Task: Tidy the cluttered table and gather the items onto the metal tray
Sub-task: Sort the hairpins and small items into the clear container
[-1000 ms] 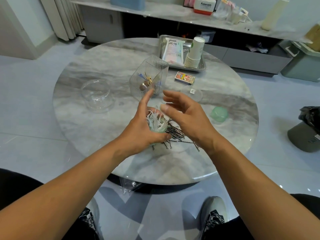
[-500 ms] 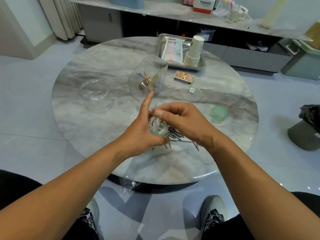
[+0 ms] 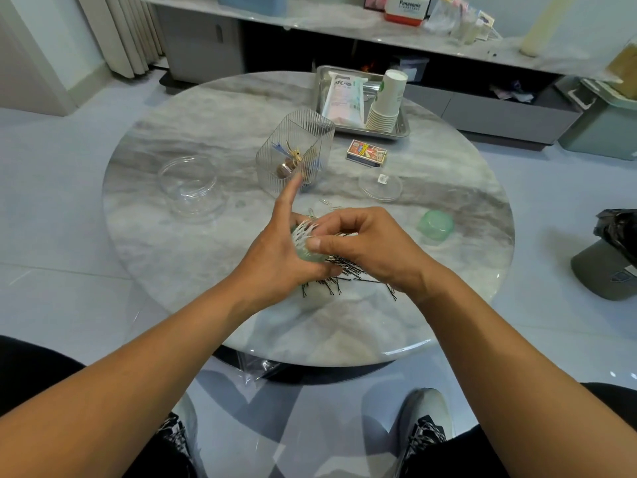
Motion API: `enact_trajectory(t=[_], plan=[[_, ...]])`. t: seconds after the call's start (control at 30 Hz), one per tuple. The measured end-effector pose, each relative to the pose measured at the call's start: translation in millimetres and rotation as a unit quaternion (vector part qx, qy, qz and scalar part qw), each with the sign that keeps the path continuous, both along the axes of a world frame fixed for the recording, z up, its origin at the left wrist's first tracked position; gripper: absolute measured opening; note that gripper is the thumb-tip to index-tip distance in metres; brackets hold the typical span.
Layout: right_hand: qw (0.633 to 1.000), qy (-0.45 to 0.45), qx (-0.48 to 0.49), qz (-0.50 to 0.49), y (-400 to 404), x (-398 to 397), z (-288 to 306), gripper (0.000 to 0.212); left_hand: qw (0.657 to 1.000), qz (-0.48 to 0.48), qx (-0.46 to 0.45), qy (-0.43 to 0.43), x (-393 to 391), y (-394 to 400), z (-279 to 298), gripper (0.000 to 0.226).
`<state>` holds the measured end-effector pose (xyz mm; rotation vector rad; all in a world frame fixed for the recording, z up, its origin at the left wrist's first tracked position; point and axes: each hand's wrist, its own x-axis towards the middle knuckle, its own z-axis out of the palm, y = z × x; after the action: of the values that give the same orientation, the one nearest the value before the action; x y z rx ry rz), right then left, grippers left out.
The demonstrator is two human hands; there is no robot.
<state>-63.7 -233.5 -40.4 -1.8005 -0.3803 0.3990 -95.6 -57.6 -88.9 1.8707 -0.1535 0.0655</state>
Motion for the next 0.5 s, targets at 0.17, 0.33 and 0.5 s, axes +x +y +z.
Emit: enact_trajectory(t=[0.17,0.33,0.5], plan=[[0.999,-0.004,0.020,-0.045,2.2,0.5,1.4,0.025,1.000,0.014,-0.014,0.006,2.5,1.9,-5.8,0.117],[0.995,0.047,0.024,-0.086,-3.1,5.0,1.0,0.015,0.999,0.051,-0.008,-0.008,1.7,2.9,-3.6,0.065],[0.984,0.090,0.102,-0.117,0.4,2.1,-3.7,0.008,0.999,0.040,0.004,-0.015,-0.6,1.2,0.8,0.062]])
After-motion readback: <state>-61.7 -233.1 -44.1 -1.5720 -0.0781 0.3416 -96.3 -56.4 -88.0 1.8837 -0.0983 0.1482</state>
